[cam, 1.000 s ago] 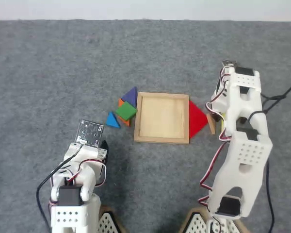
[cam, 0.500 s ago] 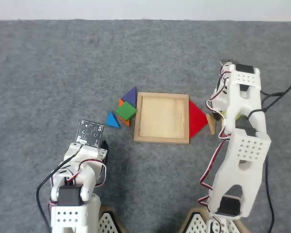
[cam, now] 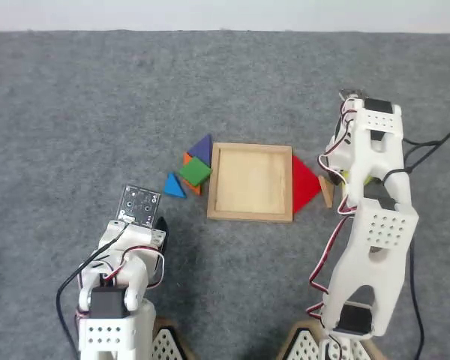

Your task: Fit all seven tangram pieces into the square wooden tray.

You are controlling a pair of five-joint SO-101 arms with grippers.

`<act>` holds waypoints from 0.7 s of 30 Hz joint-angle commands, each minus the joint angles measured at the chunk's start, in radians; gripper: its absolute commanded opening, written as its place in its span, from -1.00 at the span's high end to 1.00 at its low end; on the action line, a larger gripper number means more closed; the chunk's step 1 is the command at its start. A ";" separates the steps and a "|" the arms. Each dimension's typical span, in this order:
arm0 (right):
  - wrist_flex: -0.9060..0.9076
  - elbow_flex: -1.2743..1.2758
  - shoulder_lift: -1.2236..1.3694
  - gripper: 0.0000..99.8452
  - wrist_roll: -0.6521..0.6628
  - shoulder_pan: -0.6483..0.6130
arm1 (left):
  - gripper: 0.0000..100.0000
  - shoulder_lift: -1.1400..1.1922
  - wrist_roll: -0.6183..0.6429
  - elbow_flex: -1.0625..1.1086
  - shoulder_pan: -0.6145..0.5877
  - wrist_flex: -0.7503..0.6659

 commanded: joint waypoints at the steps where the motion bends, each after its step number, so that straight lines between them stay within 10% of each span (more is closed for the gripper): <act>1: -0.038 -0.031 0.002 0.39 0.018 -0.013 | 0.72 -0.017 0.009 -0.012 -0.006 0.003; 21: 0.028 -0.029 -0.136 0.58 0.017 -0.013 | 0.72 -0.017 0.009 -0.012 -0.006 0.003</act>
